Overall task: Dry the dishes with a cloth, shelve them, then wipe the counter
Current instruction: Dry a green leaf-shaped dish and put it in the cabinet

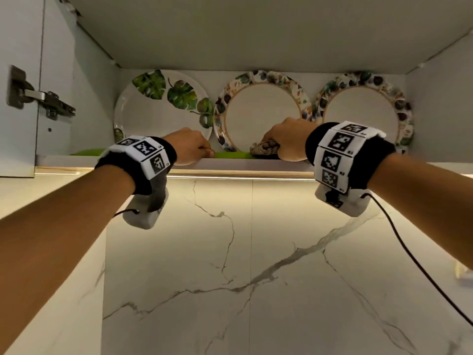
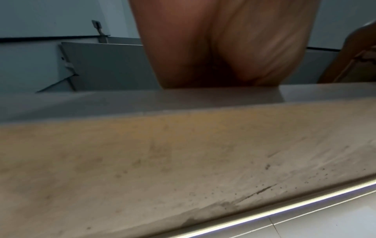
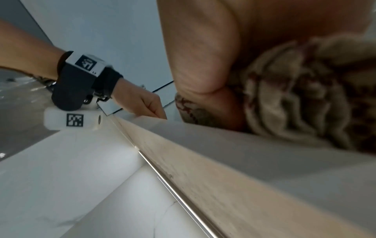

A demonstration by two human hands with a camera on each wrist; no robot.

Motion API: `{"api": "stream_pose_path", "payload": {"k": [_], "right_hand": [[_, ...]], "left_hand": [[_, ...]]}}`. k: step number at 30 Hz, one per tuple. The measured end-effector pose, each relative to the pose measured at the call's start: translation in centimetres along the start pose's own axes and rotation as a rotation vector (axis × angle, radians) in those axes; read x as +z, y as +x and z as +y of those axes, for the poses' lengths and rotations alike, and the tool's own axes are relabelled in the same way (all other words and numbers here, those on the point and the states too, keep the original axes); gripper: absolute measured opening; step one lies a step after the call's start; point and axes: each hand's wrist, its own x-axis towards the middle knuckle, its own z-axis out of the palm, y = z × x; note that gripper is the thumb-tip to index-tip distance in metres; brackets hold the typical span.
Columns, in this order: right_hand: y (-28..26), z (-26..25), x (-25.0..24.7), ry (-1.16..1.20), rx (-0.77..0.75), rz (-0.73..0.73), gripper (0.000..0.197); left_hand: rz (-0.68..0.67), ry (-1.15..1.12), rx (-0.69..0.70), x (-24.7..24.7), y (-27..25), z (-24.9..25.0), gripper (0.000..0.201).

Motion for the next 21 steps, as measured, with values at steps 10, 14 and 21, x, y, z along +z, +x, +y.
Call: {"api": "stream_pose_path", "payload": {"k": [10, 14, 21], "right_hand": [[-2.6, 0.0, 1.7, 0.077, 0.015, 0.233, 0.046], [-8.6, 0.0, 4.6, 0.135, -0.053, 0.553, 0.057], [-20.9, -1.7, 14.0, 0.242, 0.111, 0.525, 0.055]], "left_hand": [[0.148, -0.169, 0.065, 0.0, -4.3, 2.6, 0.037], [0.298, -0.255, 0.263, 2.1, -7.8, 6.0, 0.036], [0.125, -0.492, 0.441, 13.8, -13.3, 12.4, 0.035]]}}
